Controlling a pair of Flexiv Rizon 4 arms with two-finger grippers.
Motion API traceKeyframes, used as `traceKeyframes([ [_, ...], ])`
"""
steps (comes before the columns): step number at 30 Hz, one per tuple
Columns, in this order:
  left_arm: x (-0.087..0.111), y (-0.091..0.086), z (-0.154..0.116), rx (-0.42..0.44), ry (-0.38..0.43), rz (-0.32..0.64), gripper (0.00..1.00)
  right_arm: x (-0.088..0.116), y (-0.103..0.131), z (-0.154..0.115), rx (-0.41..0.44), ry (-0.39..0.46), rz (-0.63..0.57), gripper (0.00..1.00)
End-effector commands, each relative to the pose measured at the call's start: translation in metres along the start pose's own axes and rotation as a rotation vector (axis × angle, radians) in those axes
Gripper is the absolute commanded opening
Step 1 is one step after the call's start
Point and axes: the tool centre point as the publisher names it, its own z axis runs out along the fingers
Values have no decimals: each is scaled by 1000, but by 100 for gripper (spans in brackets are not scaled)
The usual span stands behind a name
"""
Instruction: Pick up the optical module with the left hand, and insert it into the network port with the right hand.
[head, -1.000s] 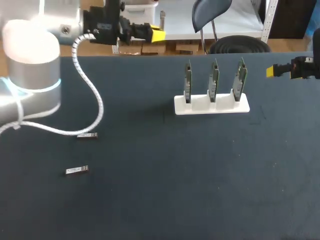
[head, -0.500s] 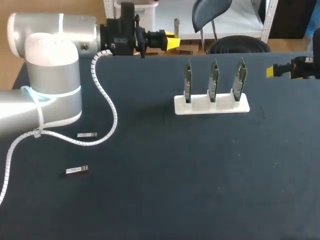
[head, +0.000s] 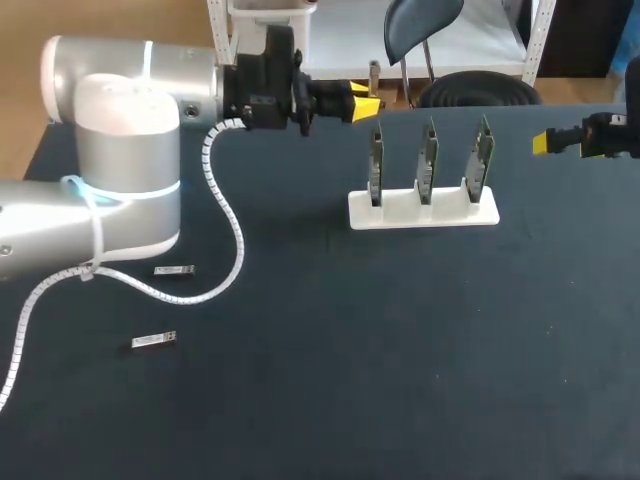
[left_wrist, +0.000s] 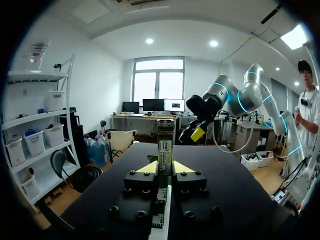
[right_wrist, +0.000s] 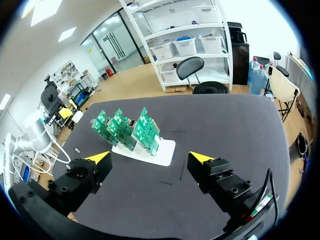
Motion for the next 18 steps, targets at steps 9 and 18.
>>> traceKeyframes([
  [9,10,5,13,37,11,35,0,0,2,-1,7,-1,1,100],
  [18,16,9,21,49,24,17,0,0,2,-1,7,-1,1,100],
])
